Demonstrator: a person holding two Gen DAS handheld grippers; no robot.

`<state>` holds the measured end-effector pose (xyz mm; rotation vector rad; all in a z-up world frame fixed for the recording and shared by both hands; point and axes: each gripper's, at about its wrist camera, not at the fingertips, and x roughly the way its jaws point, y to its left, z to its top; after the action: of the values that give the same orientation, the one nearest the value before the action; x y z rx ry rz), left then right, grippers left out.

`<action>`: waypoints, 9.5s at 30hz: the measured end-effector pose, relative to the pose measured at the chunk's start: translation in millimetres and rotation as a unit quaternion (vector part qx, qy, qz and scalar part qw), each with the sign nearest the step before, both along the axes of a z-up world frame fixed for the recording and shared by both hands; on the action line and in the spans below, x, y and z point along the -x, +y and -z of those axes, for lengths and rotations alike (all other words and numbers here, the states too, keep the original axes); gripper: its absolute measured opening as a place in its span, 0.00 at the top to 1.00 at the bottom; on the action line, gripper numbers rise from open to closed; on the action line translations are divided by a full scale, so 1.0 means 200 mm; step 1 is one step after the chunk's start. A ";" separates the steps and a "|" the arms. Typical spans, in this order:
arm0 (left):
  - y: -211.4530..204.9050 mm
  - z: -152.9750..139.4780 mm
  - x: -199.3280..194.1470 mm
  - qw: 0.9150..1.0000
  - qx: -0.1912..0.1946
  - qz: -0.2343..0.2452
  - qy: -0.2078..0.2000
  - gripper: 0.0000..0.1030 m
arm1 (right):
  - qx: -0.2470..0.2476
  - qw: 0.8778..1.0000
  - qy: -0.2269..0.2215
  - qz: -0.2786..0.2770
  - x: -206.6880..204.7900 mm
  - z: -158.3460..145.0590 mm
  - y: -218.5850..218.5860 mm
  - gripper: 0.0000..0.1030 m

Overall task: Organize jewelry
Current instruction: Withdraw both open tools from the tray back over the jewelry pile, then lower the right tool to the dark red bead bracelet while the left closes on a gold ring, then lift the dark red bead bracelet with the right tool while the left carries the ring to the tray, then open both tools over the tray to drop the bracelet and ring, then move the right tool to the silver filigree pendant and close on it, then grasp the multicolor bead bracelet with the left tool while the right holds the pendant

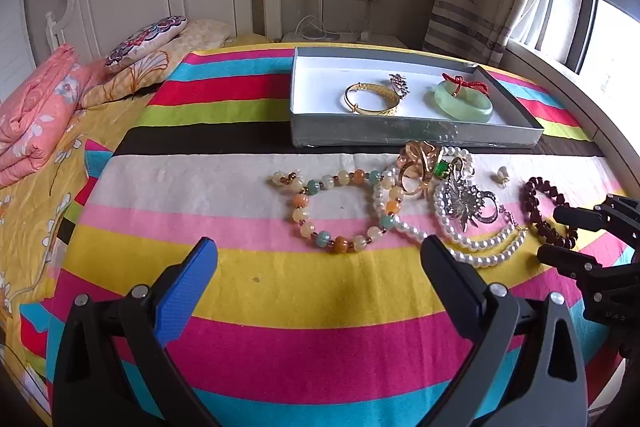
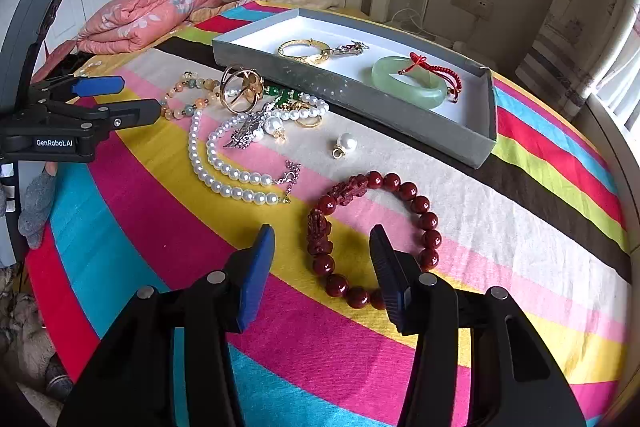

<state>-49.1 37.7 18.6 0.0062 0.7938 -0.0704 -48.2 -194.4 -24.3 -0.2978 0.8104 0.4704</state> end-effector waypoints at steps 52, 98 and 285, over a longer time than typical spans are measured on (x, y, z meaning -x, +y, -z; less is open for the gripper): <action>-0.37 -0.04 -0.25 0.994 -0.054 0.095 -0.001 0.48 | -0.076 0.997 -0.027 0.021 0.05 -0.08 -0.15 0.85; -0.39 -0.09 -0.14 0.987 -0.001 0.148 -0.055 0.93 | -0.141 0.988 -0.019 0.062 0.03 -0.10 -0.29 0.85; -0.29 0.04 -0.23 0.978 -0.085 0.186 0.042 0.72 | -0.252 0.967 -0.013 0.043 -0.11 -0.13 0.07 0.84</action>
<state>-3.2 -20.4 11.0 0.3168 0.8745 -0.3596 -26.5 -181.3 1.6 0.2012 0.6485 0.5714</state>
